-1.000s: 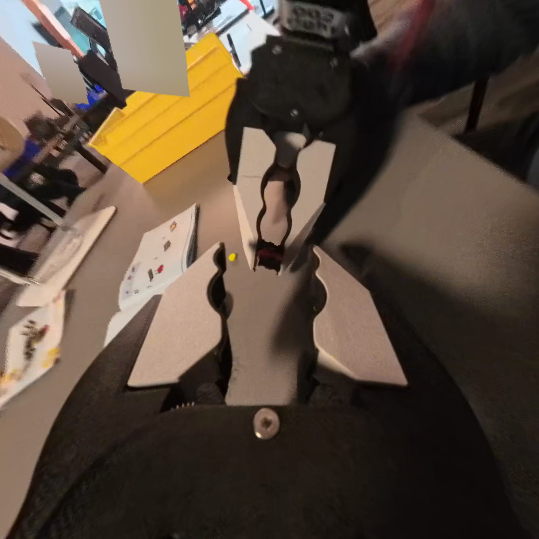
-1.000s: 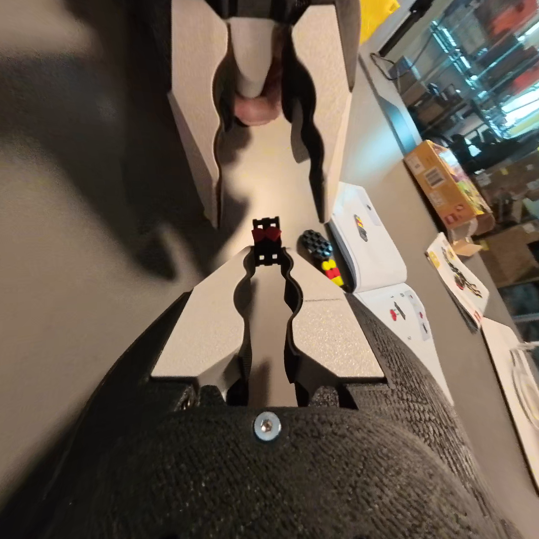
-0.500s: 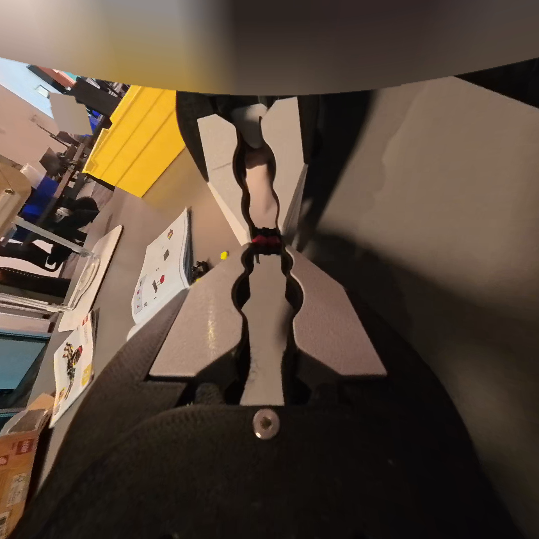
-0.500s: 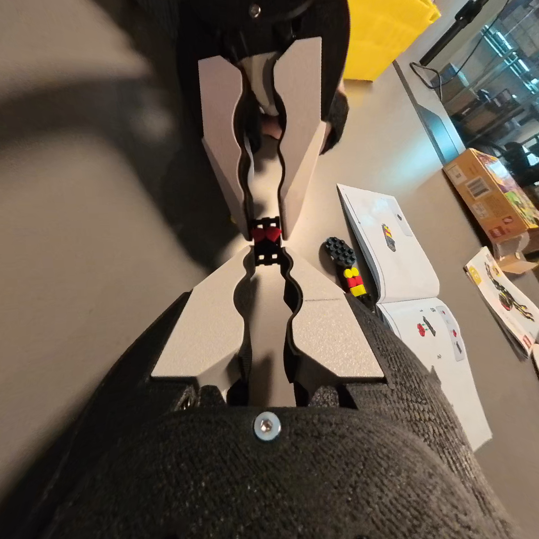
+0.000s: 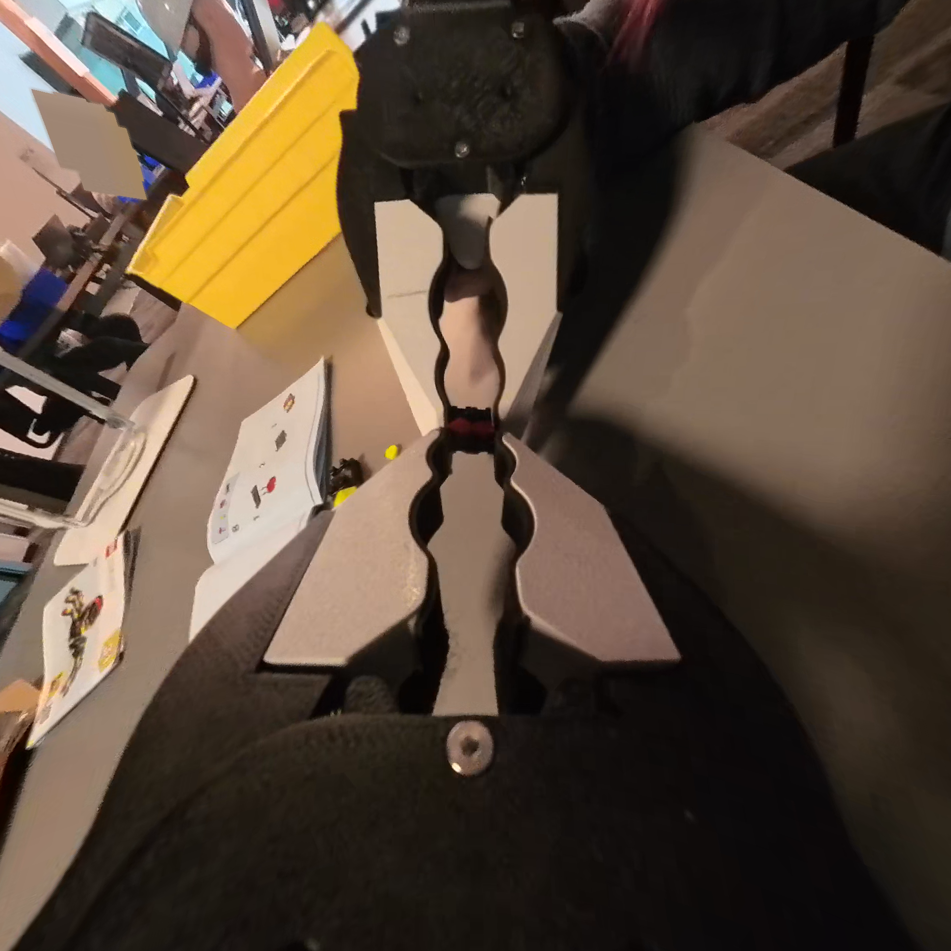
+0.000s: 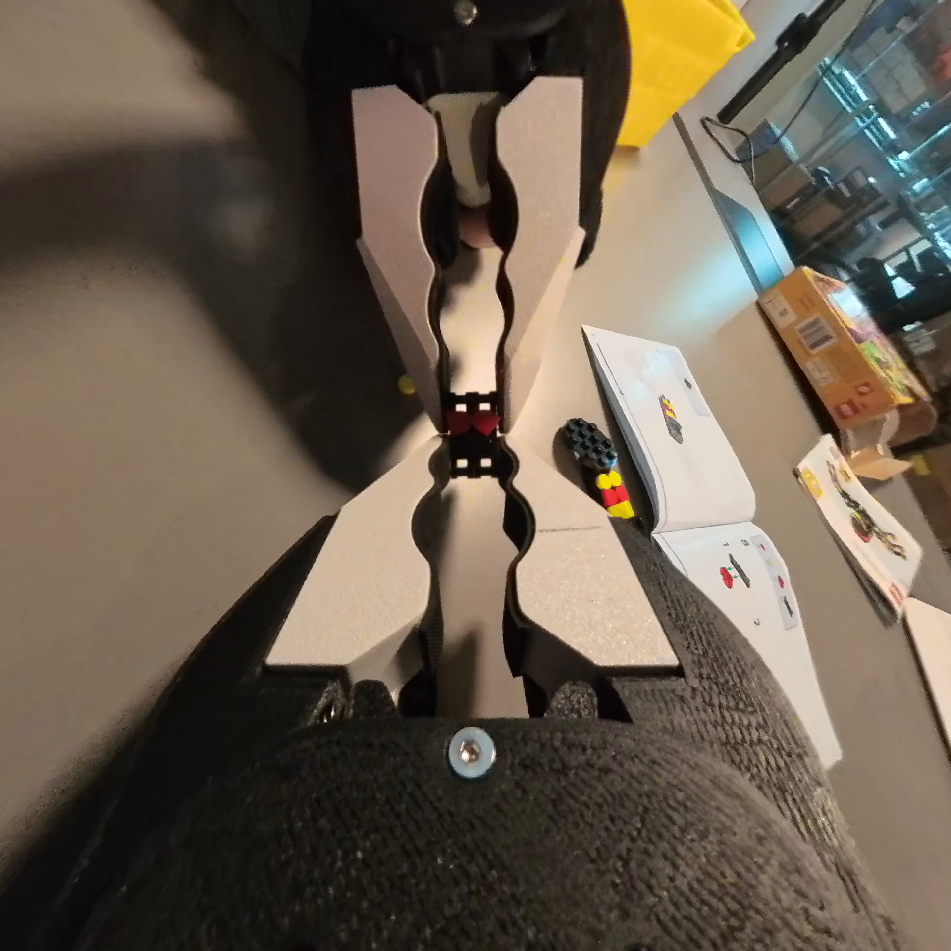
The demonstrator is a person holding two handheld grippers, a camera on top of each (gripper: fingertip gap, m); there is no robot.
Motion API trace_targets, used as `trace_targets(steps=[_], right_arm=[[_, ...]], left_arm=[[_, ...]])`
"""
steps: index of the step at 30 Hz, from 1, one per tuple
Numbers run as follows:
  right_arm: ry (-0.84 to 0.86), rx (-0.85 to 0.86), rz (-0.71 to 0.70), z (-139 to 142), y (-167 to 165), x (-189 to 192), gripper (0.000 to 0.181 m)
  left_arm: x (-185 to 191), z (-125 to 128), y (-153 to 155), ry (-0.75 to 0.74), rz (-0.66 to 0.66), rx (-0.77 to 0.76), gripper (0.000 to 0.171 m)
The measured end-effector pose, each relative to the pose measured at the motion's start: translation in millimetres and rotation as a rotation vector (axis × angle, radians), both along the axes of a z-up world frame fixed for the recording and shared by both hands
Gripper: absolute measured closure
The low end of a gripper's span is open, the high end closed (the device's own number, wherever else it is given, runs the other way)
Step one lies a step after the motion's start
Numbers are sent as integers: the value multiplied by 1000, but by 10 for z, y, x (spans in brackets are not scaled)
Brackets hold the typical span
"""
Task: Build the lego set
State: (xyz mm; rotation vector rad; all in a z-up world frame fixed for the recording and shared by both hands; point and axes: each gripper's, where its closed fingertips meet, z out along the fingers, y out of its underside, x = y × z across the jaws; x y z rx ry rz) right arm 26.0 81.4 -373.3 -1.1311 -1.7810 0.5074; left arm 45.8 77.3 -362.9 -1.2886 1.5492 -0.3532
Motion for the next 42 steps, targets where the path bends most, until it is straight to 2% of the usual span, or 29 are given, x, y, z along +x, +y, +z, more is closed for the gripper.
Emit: trace_targets(steps=[4,6,15,26,38,42], right_arm=[[-19,0,36,-27,-56,9,166],[-24,4,44,-37,-68,13,167],[-36,-9,81,-49,-152,7,167],[-49,-53,27,-57,-64,-2,166],[-47,-57,7,-54,-28,-6,166],[-41,-42,8,-50,-30,-7,166]], left_arm=[[21,-14,-55,8,-29,31,155],[22,-5,-54,2,-28,44,148],[28,-14,-173,12,-119,21,154],[8,1,-75,76,-44,145,156],[-3,9,-37,91,-19,197,156],[4,21,-45,23,-21,108,156]])
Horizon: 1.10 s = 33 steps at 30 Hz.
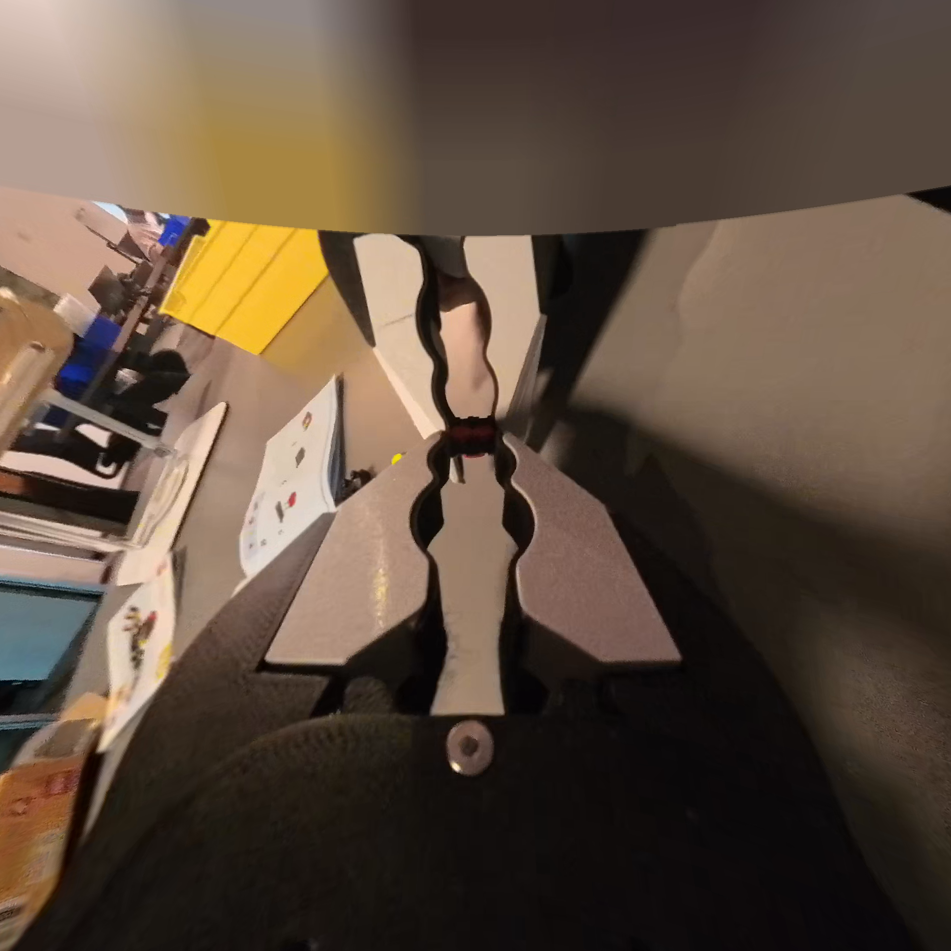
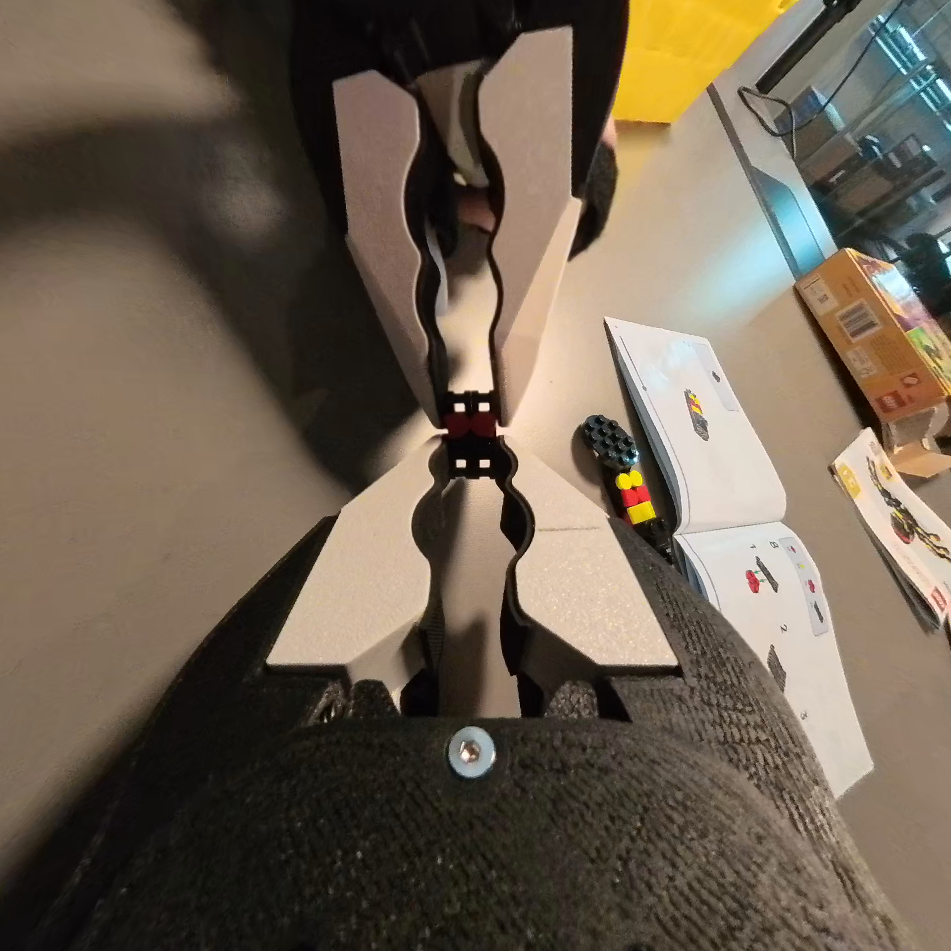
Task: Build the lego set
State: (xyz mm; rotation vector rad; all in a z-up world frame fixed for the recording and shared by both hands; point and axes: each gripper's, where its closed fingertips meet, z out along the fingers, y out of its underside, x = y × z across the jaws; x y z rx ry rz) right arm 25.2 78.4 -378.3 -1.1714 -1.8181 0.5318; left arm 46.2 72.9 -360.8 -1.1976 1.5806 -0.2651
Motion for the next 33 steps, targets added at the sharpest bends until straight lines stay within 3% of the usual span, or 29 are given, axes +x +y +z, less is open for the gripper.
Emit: trace_targets(steps=[2,4,33], right_arm=[[1,2,2,2,-2,-1,166],[1,2,3,1,-4,0,166],[-6,-12,21,-4,-26,0,166]], left_arm=[[0,24,22,-28,12,1,149],[17,3,-3,-14,3,-3,155],[-11,12,-45,-5,24,-37,154]])
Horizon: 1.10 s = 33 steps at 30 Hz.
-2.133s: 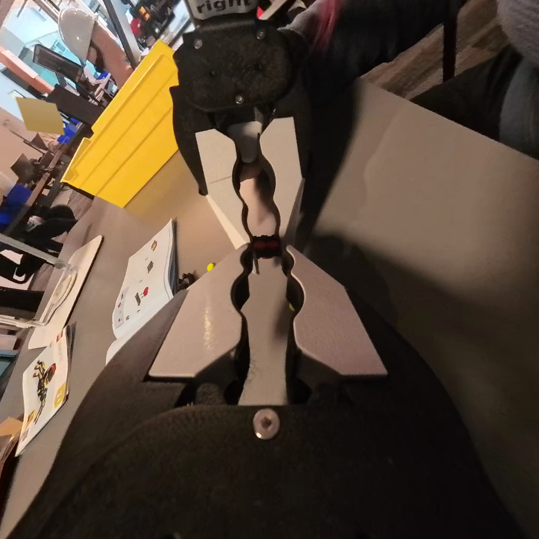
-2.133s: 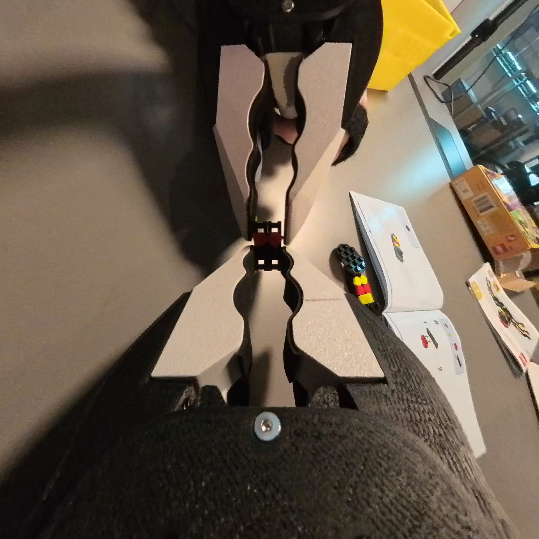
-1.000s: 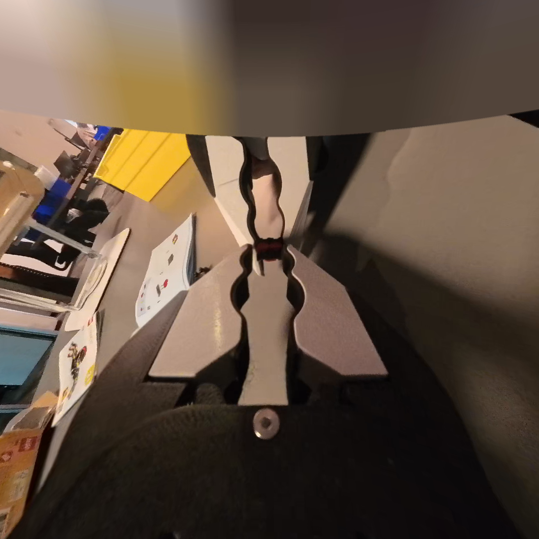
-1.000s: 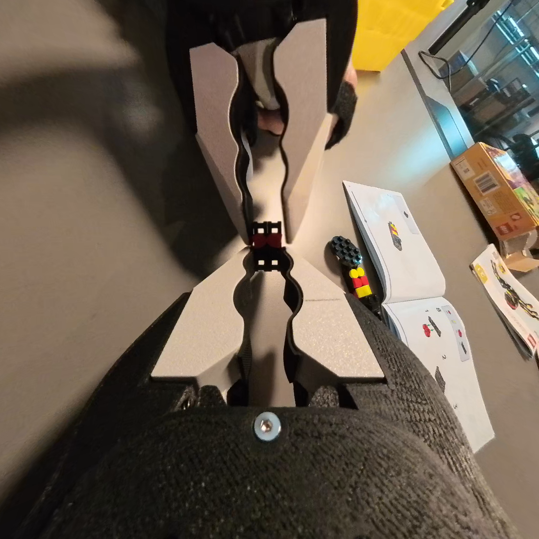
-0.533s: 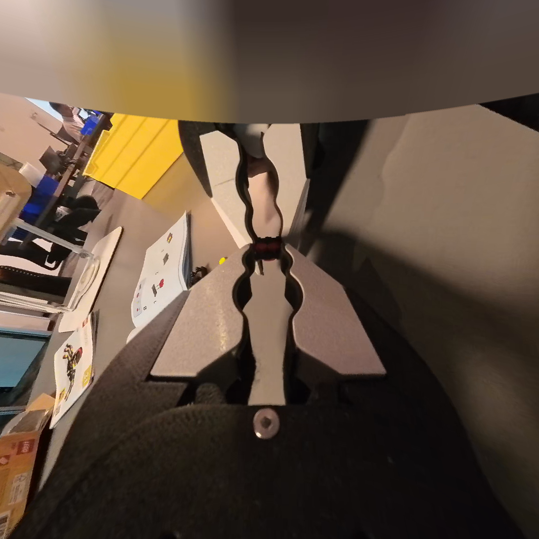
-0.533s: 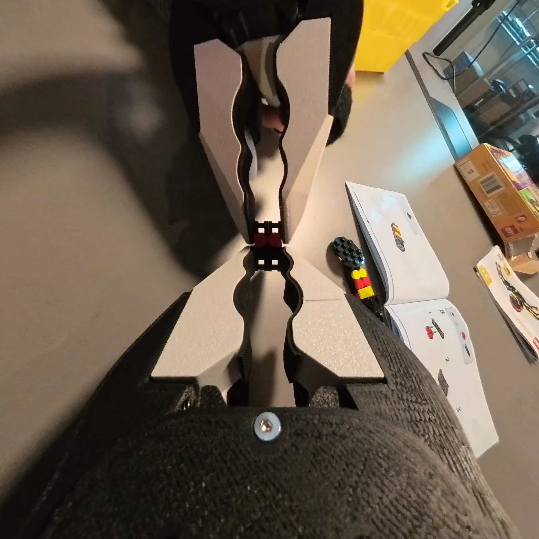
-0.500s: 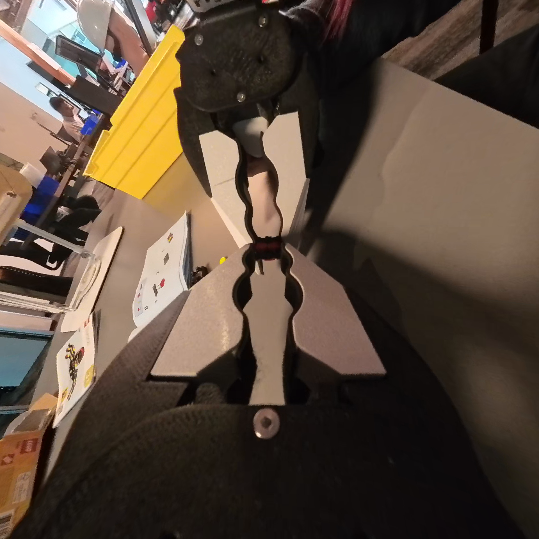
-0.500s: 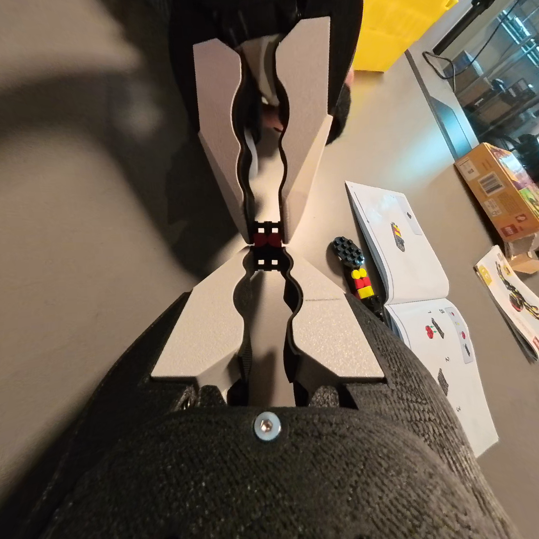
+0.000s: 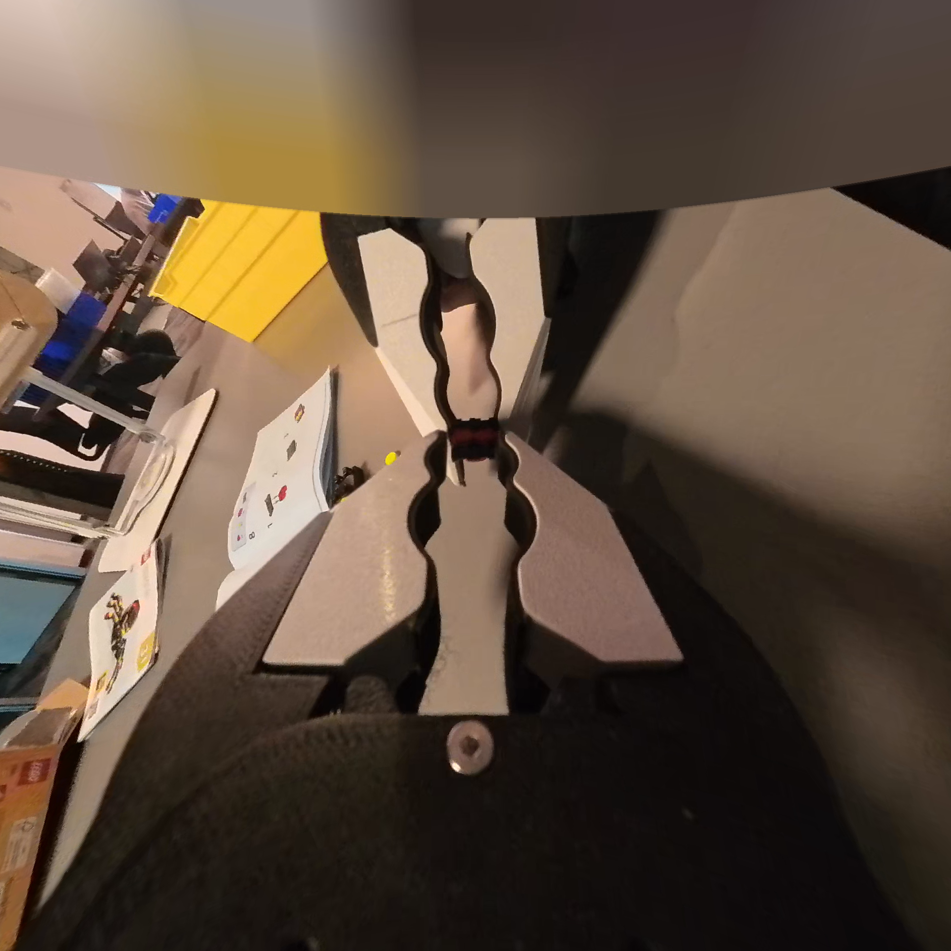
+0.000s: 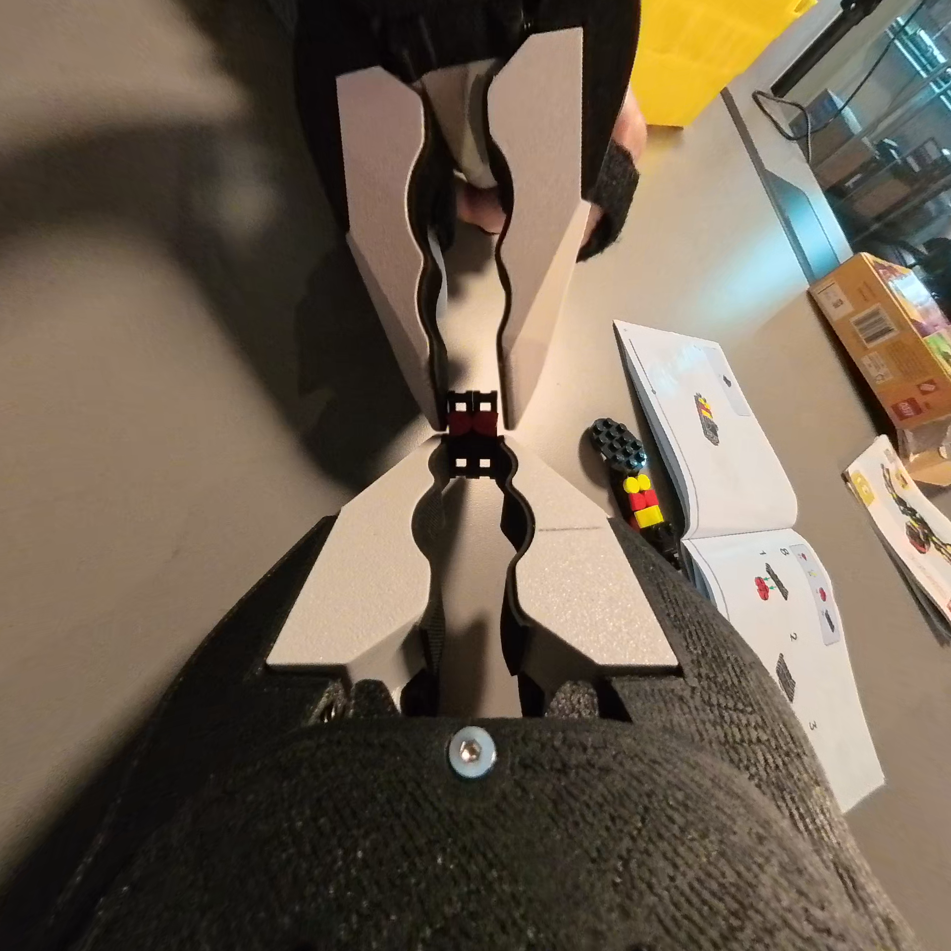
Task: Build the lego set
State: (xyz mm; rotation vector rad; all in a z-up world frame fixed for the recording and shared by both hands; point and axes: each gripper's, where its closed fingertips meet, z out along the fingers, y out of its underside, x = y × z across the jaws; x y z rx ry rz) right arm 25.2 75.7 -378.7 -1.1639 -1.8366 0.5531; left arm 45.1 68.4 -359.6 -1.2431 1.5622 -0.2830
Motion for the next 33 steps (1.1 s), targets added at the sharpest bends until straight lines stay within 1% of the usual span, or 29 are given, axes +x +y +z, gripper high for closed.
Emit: trace_targets(steps=[6,8,10,21,28,33], right_arm=[[1,5,6,-7,-19,4,166],[2,6,8,-7,-22,4,166],[2,8,9,-7,-25,5,166],[0,5,15,-10,-34,5,166],[0,-2,12,-9,-29,4,166],[0,-2,12,-10,-28,4,166]], left_arm=[[8,7,-69,0,-15,-85,151],[5,5,-62,1,-7,-102,152],[-7,-9,-45,13,4,-99,155],[-26,-21,-60,67,-5,-93,155],[-39,-25,-52,101,-12,-39,156],[-41,-29,-51,105,-14,-45,156]])
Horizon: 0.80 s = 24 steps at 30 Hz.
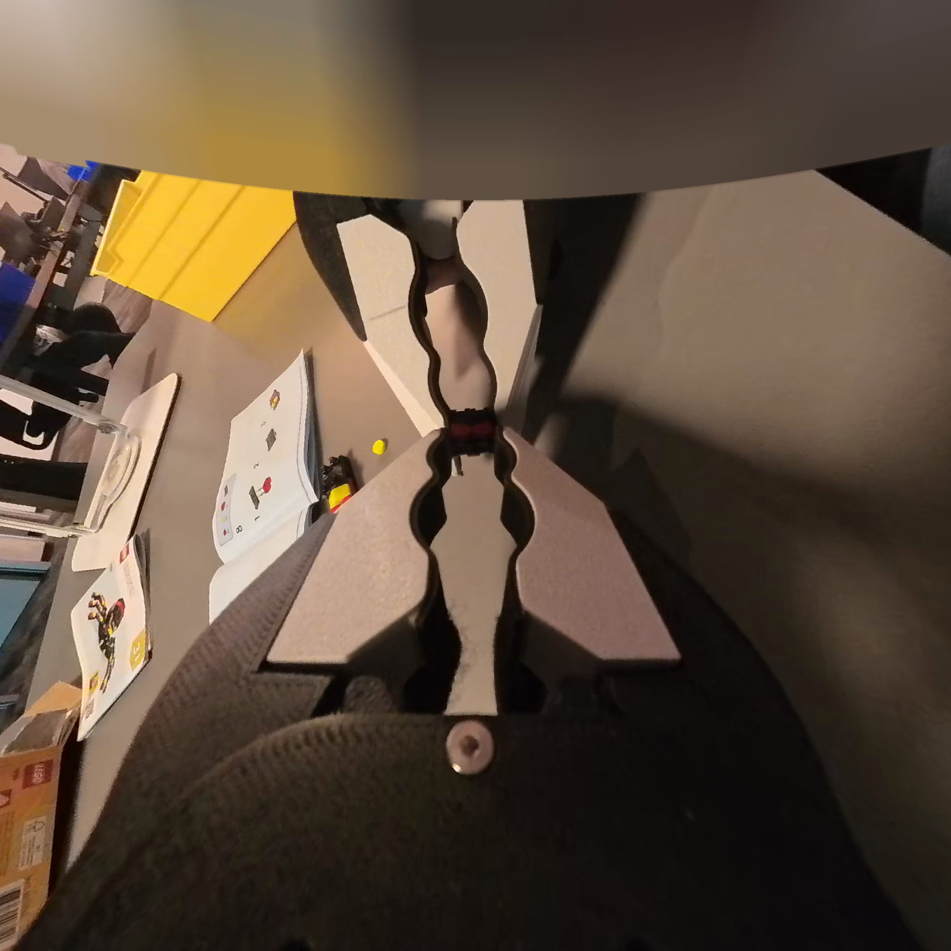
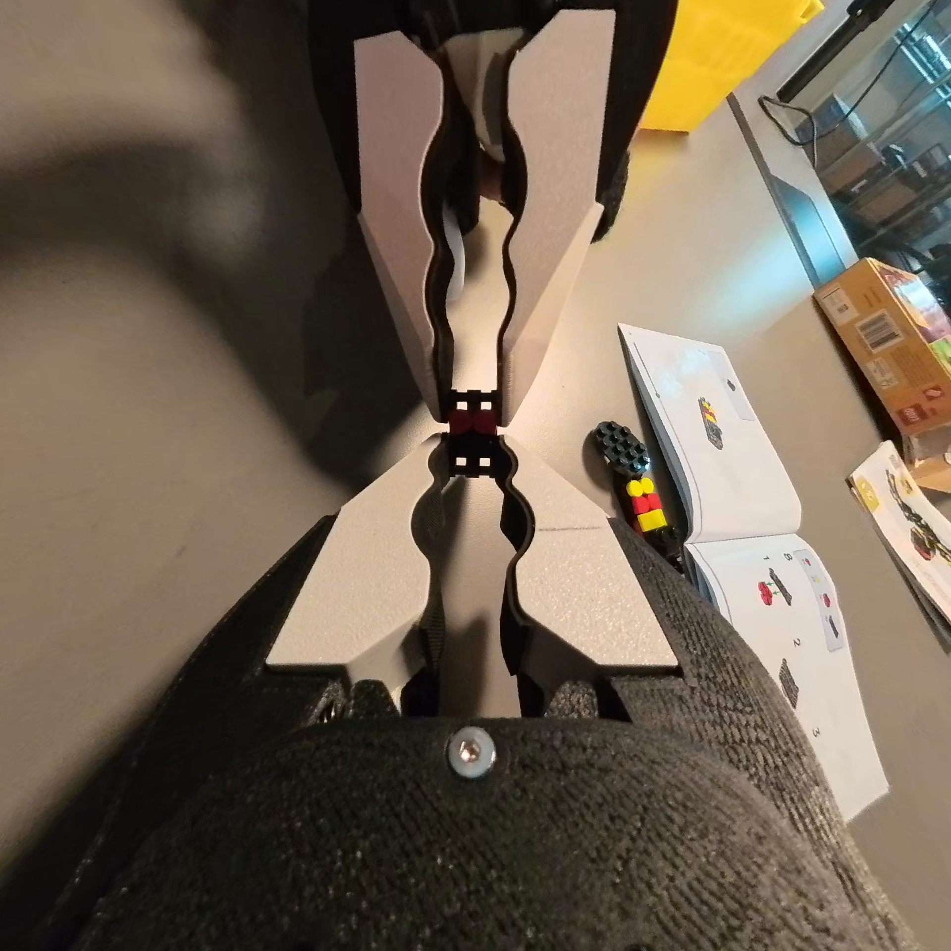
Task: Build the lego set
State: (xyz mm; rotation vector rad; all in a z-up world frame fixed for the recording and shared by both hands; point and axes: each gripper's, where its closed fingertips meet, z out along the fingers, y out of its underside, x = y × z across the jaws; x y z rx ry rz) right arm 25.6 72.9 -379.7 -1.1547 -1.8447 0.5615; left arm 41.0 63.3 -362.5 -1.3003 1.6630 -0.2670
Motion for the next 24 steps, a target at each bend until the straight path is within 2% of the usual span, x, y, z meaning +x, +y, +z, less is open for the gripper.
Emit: trace_targets(steps=[6,8,18,19,20,24], right_arm=[[-1,-1,-8,1,12,0,166],[-2,-1,-8,0,13,3,166],[-5,-9,-6,-1,11,5,166],[-6,-10,-5,-2,10,6,166],[-4,-11,-2,1,6,6,166],[-5,-10,-3,1,7,7,166]], left_arm=[[13,2,2,-56,13,-47,156],[5,24,2,-72,9,-14,155],[17,48,-10,-87,11,-49,157],[14,54,1,-87,19,-57,159],[-10,114,81,-112,65,-36,171],[-8,77,0,-93,6,-60,171]])
